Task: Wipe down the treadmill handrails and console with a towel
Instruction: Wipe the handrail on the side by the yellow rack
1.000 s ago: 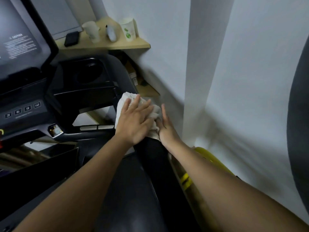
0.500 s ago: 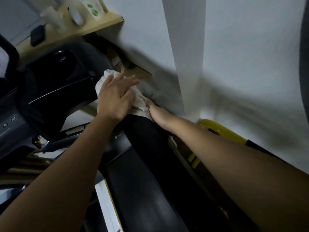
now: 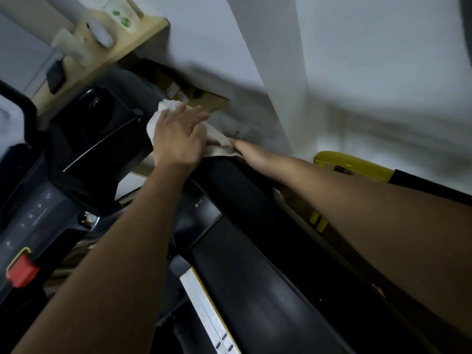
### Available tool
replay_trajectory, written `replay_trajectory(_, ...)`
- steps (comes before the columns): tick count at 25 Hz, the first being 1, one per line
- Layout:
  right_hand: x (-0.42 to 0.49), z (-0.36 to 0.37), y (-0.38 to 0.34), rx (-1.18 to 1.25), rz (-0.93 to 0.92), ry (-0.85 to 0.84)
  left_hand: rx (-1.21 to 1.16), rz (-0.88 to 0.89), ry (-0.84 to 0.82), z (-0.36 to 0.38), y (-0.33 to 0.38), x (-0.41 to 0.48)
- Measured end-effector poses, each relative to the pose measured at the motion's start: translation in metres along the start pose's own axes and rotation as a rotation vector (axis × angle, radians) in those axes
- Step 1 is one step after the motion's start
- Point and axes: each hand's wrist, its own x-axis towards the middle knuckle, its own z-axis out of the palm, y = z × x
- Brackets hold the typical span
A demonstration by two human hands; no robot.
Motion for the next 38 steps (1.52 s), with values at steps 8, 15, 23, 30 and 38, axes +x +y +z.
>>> replay_trajectory(8,-0.032,-0.002,0.006,0.097,0.051,0.080,0.010,0.168,0.004,0.018,0.018,-0.072)
replay_trajectory(15,-0.058,-0.001,-0.001,0.068,0.014,0.043,-0.017,0.095,0.004,0.020,0.032,-0.086)
replay_trajectory(23,-0.066,0.005,-0.012,-0.141,-0.105,0.039,0.031,0.271,-0.018,0.017,0.022,-0.079)
replay_trajectory(30,-0.102,0.006,-0.010,-0.124,0.038,-0.014,-0.165,-0.043,0.082,0.034,0.053,-0.125)
replay_trajectory(38,-0.082,0.021,-0.033,-0.540,0.025,0.195,-0.300,-0.108,0.109,0.030,0.044,-0.116)
